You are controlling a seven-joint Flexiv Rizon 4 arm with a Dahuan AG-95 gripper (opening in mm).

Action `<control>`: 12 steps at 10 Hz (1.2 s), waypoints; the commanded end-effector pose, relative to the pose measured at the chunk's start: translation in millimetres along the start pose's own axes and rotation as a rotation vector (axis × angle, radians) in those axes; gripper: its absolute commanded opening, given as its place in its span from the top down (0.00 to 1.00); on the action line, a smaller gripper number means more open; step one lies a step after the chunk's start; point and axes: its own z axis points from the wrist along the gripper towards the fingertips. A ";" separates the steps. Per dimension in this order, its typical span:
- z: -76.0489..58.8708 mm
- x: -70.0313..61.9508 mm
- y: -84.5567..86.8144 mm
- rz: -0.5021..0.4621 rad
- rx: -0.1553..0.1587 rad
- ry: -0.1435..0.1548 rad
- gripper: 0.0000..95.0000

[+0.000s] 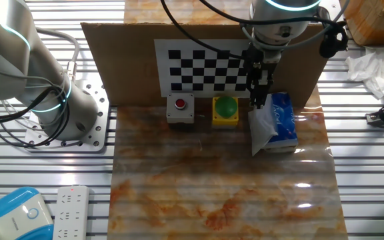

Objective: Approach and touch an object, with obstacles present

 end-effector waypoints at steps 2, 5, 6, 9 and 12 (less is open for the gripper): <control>0.0 0.1 0.0 0.062 0.072 -0.052 1.00; 0.0 0.1 0.0 0.067 0.071 -0.052 1.00; 0.0 0.1 0.0 0.067 0.071 -0.053 1.00; 0.0 0.1 0.0 0.068 0.070 -0.053 1.00; 0.0 0.1 0.0 0.069 0.070 -0.054 1.00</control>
